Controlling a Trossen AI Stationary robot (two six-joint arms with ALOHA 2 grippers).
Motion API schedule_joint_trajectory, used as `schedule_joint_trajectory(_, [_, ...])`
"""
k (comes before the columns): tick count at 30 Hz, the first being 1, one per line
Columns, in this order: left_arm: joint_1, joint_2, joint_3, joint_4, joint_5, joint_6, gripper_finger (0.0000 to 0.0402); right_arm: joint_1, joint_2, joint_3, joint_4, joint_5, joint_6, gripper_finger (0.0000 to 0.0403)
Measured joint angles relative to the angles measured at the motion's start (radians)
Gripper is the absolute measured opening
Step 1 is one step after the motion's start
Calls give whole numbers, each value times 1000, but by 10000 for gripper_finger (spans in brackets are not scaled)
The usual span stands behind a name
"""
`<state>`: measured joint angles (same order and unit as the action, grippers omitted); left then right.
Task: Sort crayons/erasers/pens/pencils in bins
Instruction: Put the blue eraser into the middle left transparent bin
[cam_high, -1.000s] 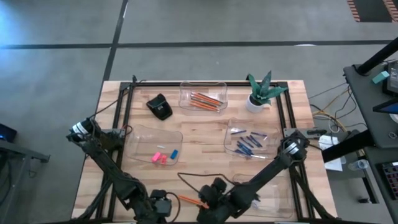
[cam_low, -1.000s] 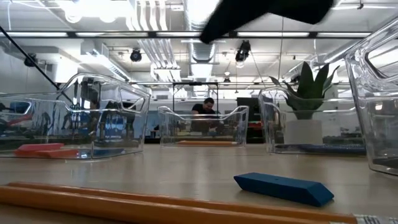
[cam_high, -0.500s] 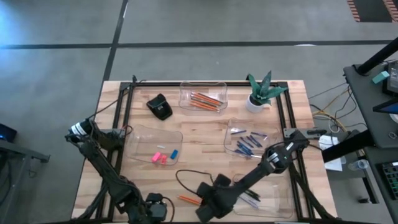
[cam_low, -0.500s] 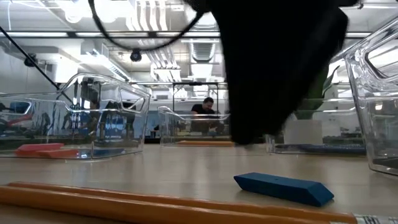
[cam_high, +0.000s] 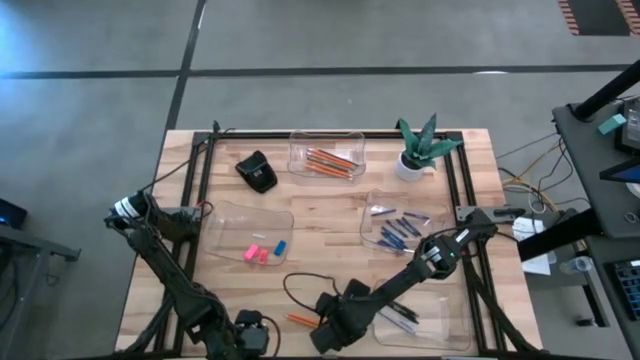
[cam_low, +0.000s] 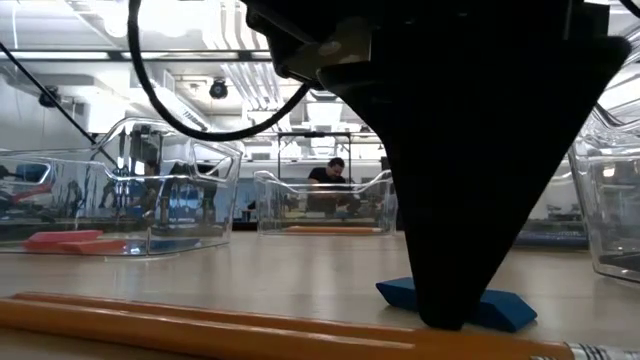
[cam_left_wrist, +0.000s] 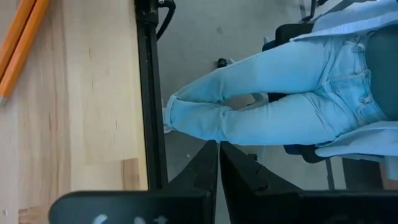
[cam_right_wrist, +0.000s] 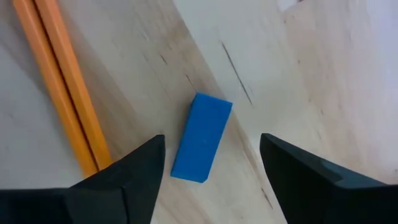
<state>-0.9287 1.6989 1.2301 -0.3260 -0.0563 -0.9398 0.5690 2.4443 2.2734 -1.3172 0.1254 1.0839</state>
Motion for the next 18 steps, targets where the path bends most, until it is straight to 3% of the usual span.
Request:
schedule_joint_trajectory(10, [0, 0, 0, 2, -2, 2, 2, -15, 5, -1, 57, -112, -88, 168])
schedule_joint_trajectory(18, [-1, 0, 0, 3, -2, 0, 2, -19, 6, -1, 69, -126, -175, 98])
